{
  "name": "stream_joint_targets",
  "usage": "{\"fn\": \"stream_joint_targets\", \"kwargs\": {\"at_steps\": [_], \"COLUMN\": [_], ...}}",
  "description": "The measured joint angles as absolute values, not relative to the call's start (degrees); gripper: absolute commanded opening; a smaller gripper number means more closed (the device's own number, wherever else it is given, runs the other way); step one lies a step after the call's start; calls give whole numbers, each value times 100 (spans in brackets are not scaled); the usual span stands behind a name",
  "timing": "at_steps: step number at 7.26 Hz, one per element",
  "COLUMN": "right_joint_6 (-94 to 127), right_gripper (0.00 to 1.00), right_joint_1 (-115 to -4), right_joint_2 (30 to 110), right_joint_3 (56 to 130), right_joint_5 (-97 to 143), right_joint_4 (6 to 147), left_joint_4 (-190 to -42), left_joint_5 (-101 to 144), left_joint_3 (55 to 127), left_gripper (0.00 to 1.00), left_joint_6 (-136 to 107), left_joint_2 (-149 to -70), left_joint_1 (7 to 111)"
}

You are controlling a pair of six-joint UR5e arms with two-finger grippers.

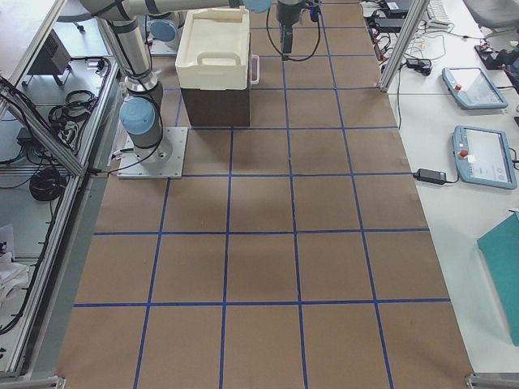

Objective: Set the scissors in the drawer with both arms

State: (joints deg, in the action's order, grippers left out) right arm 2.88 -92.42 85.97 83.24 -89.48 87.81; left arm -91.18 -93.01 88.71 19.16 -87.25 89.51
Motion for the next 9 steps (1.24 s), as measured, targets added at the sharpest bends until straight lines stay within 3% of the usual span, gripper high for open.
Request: {"fn": "stream_joint_targets", "kwargs": {"at_steps": [4,9], "right_joint_6": [4040,7731], "right_gripper": [100,100], "right_joint_1": [-9312,-10216], "right_joint_2": [8396,7638], "right_joint_3": [8810,8829], "right_joint_5": [-9023,-8971], "right_joint_4": [8966,9319], "left_joint_4": [-8889,-6141], "left_joint_5": [-9646,-9418], "left_joint_3": [8865,8754], "left_gripper": [100,99], "left_joint_6": [7926,12144], "left_joint_2": [-9539,-11552], "left_joint_1": [7439,6690]}}
